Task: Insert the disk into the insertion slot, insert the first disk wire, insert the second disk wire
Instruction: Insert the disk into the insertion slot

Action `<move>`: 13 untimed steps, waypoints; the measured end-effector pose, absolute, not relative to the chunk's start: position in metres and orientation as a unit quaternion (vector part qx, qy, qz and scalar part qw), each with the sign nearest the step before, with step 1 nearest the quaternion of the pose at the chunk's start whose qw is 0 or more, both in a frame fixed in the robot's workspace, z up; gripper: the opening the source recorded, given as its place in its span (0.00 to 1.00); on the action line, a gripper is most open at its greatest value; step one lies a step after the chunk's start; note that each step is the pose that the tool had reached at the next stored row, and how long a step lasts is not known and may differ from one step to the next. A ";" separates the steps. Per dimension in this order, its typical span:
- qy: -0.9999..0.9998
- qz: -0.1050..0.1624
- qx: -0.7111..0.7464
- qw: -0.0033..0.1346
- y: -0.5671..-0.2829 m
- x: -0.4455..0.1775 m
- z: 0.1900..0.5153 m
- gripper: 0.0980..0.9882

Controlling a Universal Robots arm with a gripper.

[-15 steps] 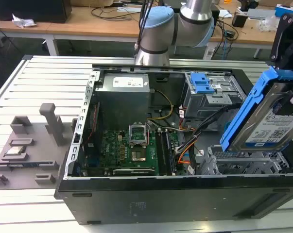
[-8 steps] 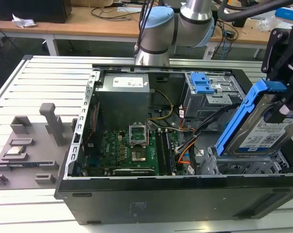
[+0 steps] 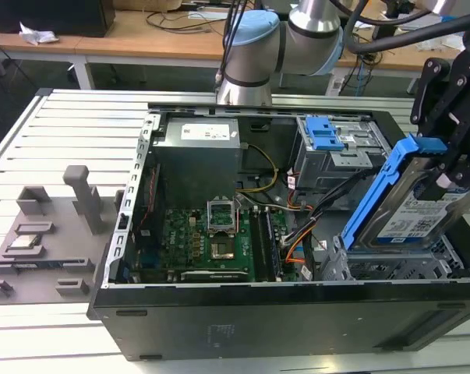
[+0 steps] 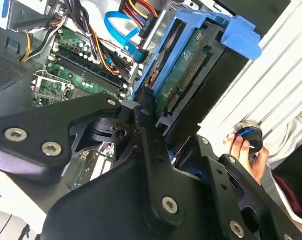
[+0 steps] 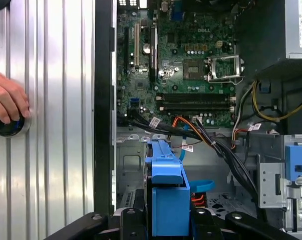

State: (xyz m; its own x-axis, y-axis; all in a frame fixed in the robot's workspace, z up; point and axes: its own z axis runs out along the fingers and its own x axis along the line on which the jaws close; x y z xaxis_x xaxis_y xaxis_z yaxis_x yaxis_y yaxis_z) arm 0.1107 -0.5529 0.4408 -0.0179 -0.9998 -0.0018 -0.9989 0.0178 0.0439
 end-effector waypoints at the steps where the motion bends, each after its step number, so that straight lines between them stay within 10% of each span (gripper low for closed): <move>1: -0.713 -0.016 0.700 0.015 -0.552 0.111 0.439 0.30; 13: -0.713 -0.018 0.700 0.016 -0.552 0.113 0.416 0.30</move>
State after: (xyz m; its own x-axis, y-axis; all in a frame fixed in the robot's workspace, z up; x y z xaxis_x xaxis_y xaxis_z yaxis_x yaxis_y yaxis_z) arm 0.1125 -0.5520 0.4156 -0.0181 -0.9998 -0.0015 -0.9987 0.0180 0.0479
